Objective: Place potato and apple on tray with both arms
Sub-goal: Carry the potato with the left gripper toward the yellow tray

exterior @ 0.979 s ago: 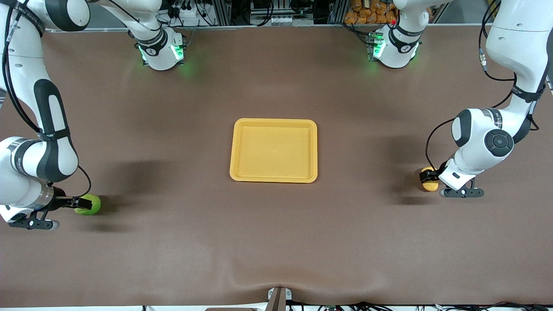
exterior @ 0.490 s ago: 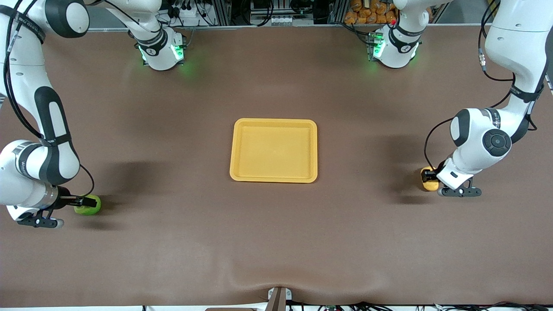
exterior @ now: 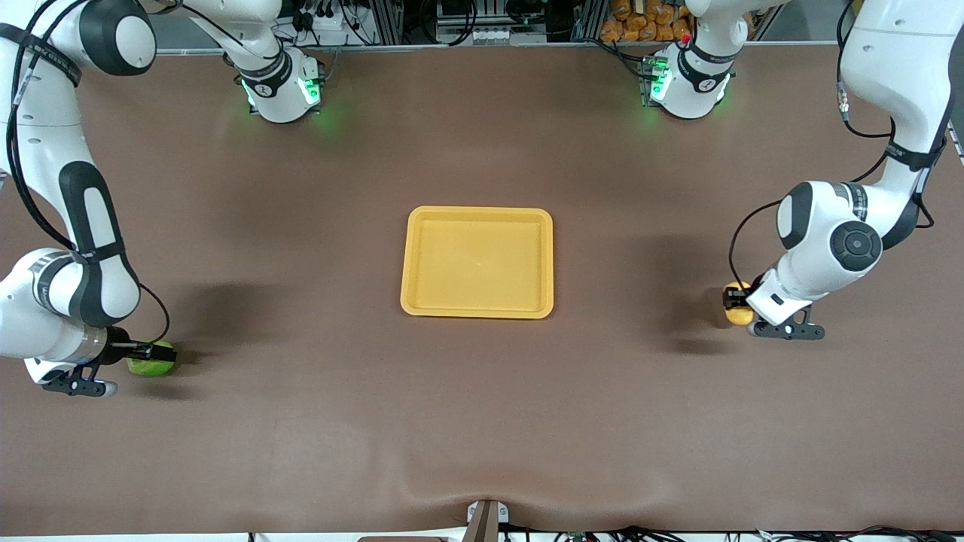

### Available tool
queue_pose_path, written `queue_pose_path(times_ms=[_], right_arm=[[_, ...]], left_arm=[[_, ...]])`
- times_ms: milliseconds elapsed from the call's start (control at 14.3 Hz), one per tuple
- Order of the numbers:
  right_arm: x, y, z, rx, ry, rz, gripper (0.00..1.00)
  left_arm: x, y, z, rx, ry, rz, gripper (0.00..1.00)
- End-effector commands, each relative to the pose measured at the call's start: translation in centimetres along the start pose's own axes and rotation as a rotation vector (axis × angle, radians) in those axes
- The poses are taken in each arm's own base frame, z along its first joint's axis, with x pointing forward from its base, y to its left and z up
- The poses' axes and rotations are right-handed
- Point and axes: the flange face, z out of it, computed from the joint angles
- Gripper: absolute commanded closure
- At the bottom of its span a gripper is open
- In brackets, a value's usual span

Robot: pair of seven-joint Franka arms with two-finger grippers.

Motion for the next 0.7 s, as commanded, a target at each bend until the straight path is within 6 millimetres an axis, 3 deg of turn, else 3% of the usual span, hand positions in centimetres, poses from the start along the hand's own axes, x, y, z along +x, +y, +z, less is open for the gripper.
queue_pose_path(times_ms=[0,280,420,630], right_arm=[[0.5,0.3,-1.3,0.026,0.018,-0.017,1.0],[1.6,-0.4,-4.8,0.041,-0.027,-0.035,1.0],[1.9,-1.3,-5.5,0.044,-0.038,-0.05,1.0],[1.9,-2.3,-6.2,0.044,-0.04,-0.068,1.0]], left_arm=[[-0.7,2.2,-3.3,0.028,-0.007,0.041,0.9],[-0.5,7.5,-5.7,0.01,0.014,0.066,0.9],[-0.4,10.2,-6.8,0.003,0.001,0.034,0.9],[-0.5,16.0,-8.4,-0.023,0.002,-0.013,0.91]])
